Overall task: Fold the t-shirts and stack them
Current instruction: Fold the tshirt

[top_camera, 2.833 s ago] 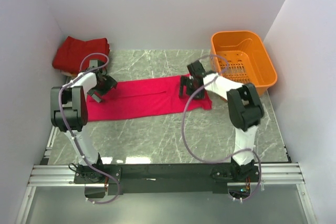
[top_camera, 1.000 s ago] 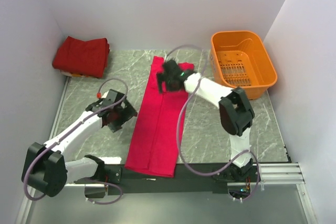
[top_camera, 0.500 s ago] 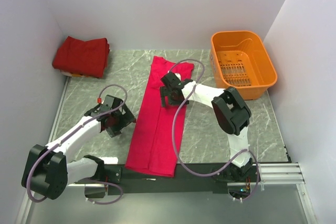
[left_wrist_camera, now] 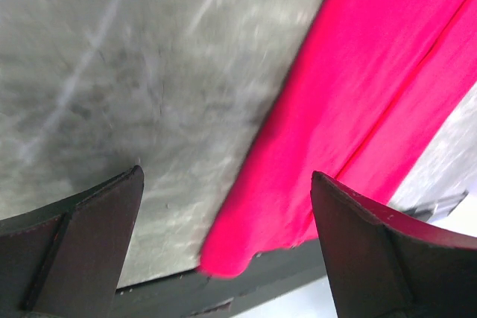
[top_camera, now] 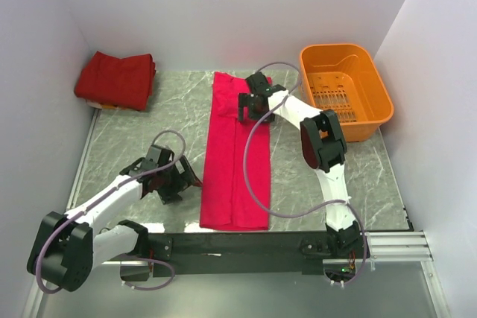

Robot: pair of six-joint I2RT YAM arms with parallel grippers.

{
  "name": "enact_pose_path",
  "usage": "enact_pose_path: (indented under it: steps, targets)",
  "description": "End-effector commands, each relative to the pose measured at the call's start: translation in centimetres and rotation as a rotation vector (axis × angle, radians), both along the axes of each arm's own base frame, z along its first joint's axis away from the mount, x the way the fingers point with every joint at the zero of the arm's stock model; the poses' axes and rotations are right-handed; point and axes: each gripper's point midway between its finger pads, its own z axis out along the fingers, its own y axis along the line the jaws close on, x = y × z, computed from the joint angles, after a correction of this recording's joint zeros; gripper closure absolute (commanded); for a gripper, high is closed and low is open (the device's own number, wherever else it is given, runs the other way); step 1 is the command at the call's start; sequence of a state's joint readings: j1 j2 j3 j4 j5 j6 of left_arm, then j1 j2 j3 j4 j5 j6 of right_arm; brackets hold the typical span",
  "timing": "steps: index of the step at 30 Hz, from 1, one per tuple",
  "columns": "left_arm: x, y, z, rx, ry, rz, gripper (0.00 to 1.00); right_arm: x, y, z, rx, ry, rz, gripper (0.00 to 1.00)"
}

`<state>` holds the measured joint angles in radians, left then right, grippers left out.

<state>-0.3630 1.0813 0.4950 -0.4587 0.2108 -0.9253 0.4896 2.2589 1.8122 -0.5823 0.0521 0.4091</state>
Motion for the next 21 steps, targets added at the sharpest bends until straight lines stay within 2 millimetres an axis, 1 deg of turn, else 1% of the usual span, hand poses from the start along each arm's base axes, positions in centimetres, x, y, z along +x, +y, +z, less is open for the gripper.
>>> enact_pose_path:
  steps: [1, 3, 4, 5, 6, 7, 8, 9, 10, 11, 12, 13, 14, 15, 16, 17, 18, 19, 20, 21]
  targets:
    - [-1.7, -1.3, 0.2, -0.060, 0.017, -0.075, 0.01, 1.1, -0.1, 1.4, -0.001, -0.007, 0.065, 0.02]
    - [-3.4, -2.1, -0.2, -0.074, 0.046, -0.127, 0.01, 1.8, 0.3, 3.5, 0.021, -0.047, 0.078, 0.02]
    - [-4.0, -2.4, -0.3, -0.080, 0.060, -0.139, 0.01, 1.5, 0.3, 4.2, 0.026, -0.047, 0.073, 0.02]
    - [-5.1, -2.8, -0.7, -0.073, 0.079, -0.172, 0.00, 1.5, 0.6, 6.2, 0.046, -0.085, 0.074, 0.02]
    - [-5.6, -3.1, -0.9, -0.073, 0.092, -0.181, 0.01, 0.2, 0.5, 5.6, 0.060, -0.059, 0.079, 0.02]
    - [-6.0, -3.4, -1.0, -0.080, 0.105, -0.182, 0.01, -0.1, 1.3, 8.6, 0.108, -0.130, 0.095, 0.02]
    - [-7.0, -3.9, -1.2, -0.081, 0.116, -0.215, 0.01, -0.7, 1.3, 9.2, 0.117, -0.145, 0.096, 0.02]
    - [-7.1, -4.4, -1.1, -0.099, 0.114, -0.218, 0.01, -2.3, 0.9, 8.1, 0.110, -0.118, 0.091, 0.02]
    - [-7.5, -4.6, -1.1, -0.101, 0.114, -0.226, 0.03, -2.8, 0.9, 10.6, 0.139, -0.175, 0.088, 0.02]
    - [-7.9, -4.7, -1.3, -0.097, 0.123, -0.233, 0.05, -3.6, 0.8, 11.0, 0.145, -0.185, 0.082, 0.02]
    - [-8.2, -4.7, -1.5, -0.086, 0.135, -0.233, 0.12, -5.3, 0.2, 9.5, 0.144, -0.150, 0.070, 0.02]
    - [-8.8, -4.5, -1.8, -0.072, 0.155, -0.237, 0.16, -6.0, 0.1, 11.4, 0.178, -0.195, 0.068, 0.02]
    - [-9.3, -4.5, -1.9, -0.066, 0.165, -0.245, 0.20, -7.0, 0.0, 11.5, 0.187, -0.196, 0.067, 0.02]
    - [-9.6, -4.3, -2.2, -0.057, 0.177, -0.238, 0.25, -8.7, -0.6, 9.8, 0.172, -0.161, 0.056, 0.02]
    - [-10.1, -4.2, -2.5, -0.053, 0.186, -0.242, 0.30, -10.4, -1.1, 9.5, 0.175, -0.153, 0.052, 0.02]
    - [-10.2, -4.1, -2.6, -0.052, 0.185, -0.236, 0.34, -10.4, -0.9, 10.7, 0.198, -0.177, 0.048, 0.02]
    - [-10.2, -4.0, -2.7, -0.048, 0.187, -0.226, 0.42, -11.9, -1.4, 9.1, 0.174, -0.151, 0.032, 0.02]
    - [-9.8, -3.8, -2.8, -0.035, 0.172, -0.213, 0.43, -12.7, -1.6, 9.7, 0.188, -0.168, 0.032, 0.02]
    - [-9.6, -3.8, -2.8, -0.028, 0.163, -0.209, 0.45, -13.5, -1.7, 9.4, 0.189, -0.159, 0.035, 0.02]
    - [-9.4, -3.7, -2.8, -0.019, 0.157, -0.203, 0.51, -15.1, -2.0, 7.9, 0.177, -0.119, 0.040, 0.02]
